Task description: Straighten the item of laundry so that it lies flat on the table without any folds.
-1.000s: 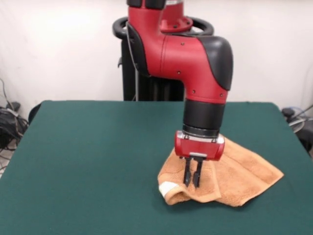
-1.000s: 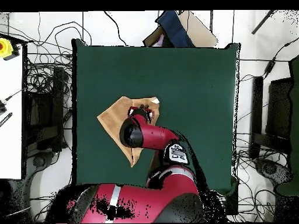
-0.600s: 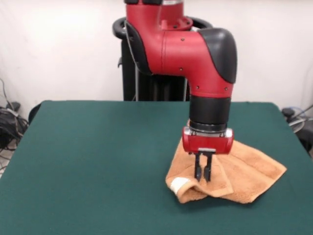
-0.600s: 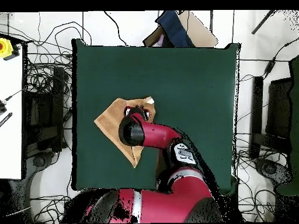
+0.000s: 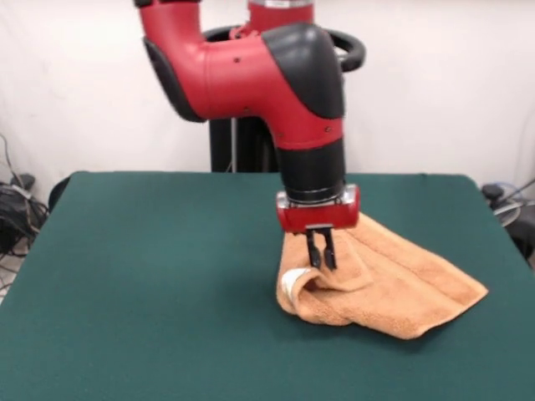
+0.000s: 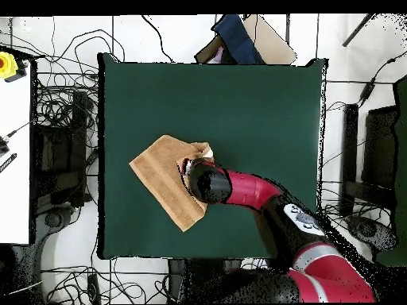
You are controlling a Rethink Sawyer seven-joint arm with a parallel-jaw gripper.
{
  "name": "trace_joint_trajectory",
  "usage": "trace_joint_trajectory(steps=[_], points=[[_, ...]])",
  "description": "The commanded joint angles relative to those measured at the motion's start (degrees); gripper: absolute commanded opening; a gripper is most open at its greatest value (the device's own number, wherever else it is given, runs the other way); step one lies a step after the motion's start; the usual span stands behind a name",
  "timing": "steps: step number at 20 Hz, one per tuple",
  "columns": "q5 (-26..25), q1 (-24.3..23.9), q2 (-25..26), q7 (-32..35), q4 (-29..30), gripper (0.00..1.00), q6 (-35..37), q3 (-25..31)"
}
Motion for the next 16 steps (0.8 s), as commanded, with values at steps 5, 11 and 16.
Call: trace_joint_trajectory(steps=[5, 11, 16], points=[[-10.38, -7.52, 10.08, -13.96, -0.98, 0.0, 14.49, 15.64], [-10.95, -9.4, 4.78, -11.06, 2.38, 0.0, 17.12, 19.54], [-8.23, -12.41, -1.65, -8.49, 6.48, 0.0, 18.7, 26.44]])
